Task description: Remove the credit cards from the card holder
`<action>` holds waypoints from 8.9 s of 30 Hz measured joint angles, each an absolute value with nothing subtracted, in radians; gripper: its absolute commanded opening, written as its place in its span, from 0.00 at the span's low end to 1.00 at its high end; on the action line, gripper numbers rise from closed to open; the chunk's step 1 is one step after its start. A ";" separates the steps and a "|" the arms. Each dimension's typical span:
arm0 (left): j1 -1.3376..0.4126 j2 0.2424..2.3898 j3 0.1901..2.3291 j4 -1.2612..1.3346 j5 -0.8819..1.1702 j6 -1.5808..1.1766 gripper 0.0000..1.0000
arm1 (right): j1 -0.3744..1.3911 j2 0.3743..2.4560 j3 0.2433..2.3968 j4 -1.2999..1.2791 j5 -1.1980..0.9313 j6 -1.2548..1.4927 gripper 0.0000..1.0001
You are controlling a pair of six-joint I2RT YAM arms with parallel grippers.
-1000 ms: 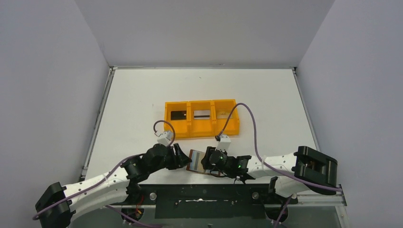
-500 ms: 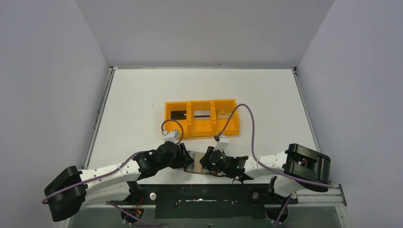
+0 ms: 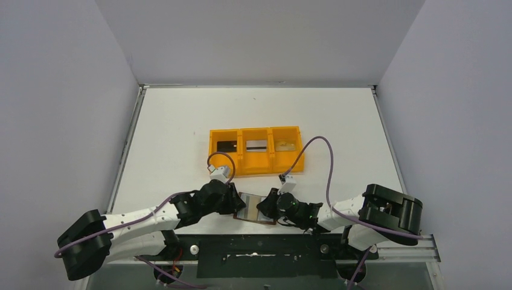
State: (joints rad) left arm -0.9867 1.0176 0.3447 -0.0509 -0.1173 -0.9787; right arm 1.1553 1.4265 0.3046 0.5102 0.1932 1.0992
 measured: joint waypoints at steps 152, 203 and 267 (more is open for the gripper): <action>-1.018 0.677 0.294 -0.433 -0.469 -1.184 0.42 | 1.353 1.667 0.864 -0.203 0.436 0.984 0.00; -0.991 1.021 0.273 0.086 -0.092 -1.089 0.22 | 1.106 1.466 0.242 0.796 0.029 1.180 0.23; -1.020 1.287 0.505 0.135 0.003 -0.967 0.44 | 1.141 0.834 0.221 0.089 0.356 1.145 0.24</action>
